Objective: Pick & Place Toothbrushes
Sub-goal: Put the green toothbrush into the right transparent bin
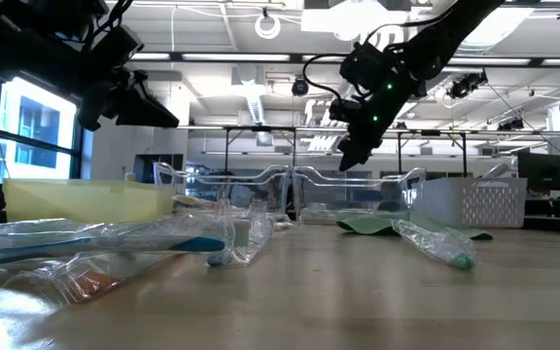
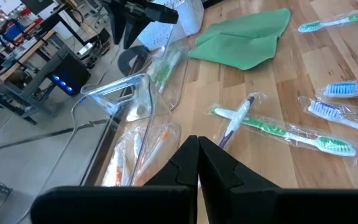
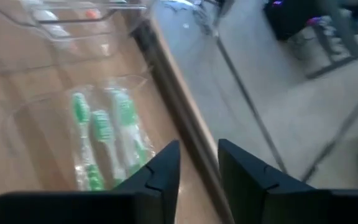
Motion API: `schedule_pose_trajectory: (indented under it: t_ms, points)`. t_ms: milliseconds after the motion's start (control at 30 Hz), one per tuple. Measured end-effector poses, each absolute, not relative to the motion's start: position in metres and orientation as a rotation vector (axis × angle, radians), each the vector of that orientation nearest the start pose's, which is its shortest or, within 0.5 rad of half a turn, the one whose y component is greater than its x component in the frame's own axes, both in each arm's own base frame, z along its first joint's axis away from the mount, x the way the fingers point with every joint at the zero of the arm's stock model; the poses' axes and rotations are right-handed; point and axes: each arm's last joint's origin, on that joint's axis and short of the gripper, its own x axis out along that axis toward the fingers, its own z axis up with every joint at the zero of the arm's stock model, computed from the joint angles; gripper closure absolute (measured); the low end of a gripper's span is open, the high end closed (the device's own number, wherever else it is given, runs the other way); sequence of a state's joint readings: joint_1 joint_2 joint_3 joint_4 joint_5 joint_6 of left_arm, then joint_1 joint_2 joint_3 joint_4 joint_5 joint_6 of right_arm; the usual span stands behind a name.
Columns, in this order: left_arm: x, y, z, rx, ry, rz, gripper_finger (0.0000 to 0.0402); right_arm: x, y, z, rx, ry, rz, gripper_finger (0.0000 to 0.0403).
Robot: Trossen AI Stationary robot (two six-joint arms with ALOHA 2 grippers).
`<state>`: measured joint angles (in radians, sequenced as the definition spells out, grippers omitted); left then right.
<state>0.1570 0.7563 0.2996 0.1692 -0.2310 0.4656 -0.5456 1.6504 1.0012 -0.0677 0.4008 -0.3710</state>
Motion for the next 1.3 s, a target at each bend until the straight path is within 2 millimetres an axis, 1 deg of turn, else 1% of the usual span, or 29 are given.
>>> schedule_pose_trajectory:
  t_ms: [67, 167, 267, 333, 433, 533, 667, 800, 867, 1033, 1133, 1300]
  points:
    - [0.163, 0.033, 0.203, 0.467, 0.374, 0.311, 0.0397, 0.29, -0.182, 0.208, -0.307, 0.898, -0.8, 0.0289]
    - [0.163, 0.033, 0.203, 0.467, 0.374, 0.311, 0.0397, 0.294, -0.168, 0.218, -0.353, 0.878, -0.845, 0.0288]
    - [0.163, 0.033, 0.203, 0.467, 0.374, 0.311, 0.0397, 0.298, -0.15, 0.23, -0.385, 0.838, -0.847, 0.0296]
    - [0.163, 0.033, 0.203, 0.467, 0.374, 0.311, 0.0397, 0.301, -0.136, 0.238, -0.375, 0.79, -0.837, 0.0302]
    - [0.163, 0.032, 0.203, 0.467, 0.374, 0.31, 0.0397, 0.303, -0.117, 0.251, -0.286, 0.683, -0.808, 0.0311]
    - [0.163, 0.032, 0.203, 0.468, 0.374, 0.31, 0.0397, 0.305, -0.102, 0.258, -0.109, 0.573, -0.735, 0.0317]
    - [0.163, 0.033, 0.203, 0.493, 0.378, 0.306, 0.0397, 0.311, -0.086, 0.259, 0.144, 0.494, -0.595, 0.032]
    - [0.163, 0.033, 0.203, 0.497, 0.378, 0.305, 0.0397, 0.316, -0.072, 0.256, 0.31, 0.48, -0.48, 0.032]
    - [0.163, 0.032, 0.203, 0.496, 0.377, 0.305, 0.0397, 0.318, -0.065, 0.255, 0.341, 0.484, -0.447, 0.032]
    - [0.163, 0.032, 0.203, 0.494, 0.378, 0.305, 0.0397, 0.321, -0.049, 0.255, 0.35, 0.487, -0.403, 0.0321]
    - [0.163, 0.032, 0.203, 0.494, 0.378, 0.305, 0.0397, 0.322, -0.041, 0.255, 0.344, 0.49, -0.384, 0.0321]
    - [0.163, 0.033, 0.203, 0.494, 0.379, 0.305, 0.0397, 0.323, -0.031, 0.255, 0.411, 0.482, -0.374, 0.0321]
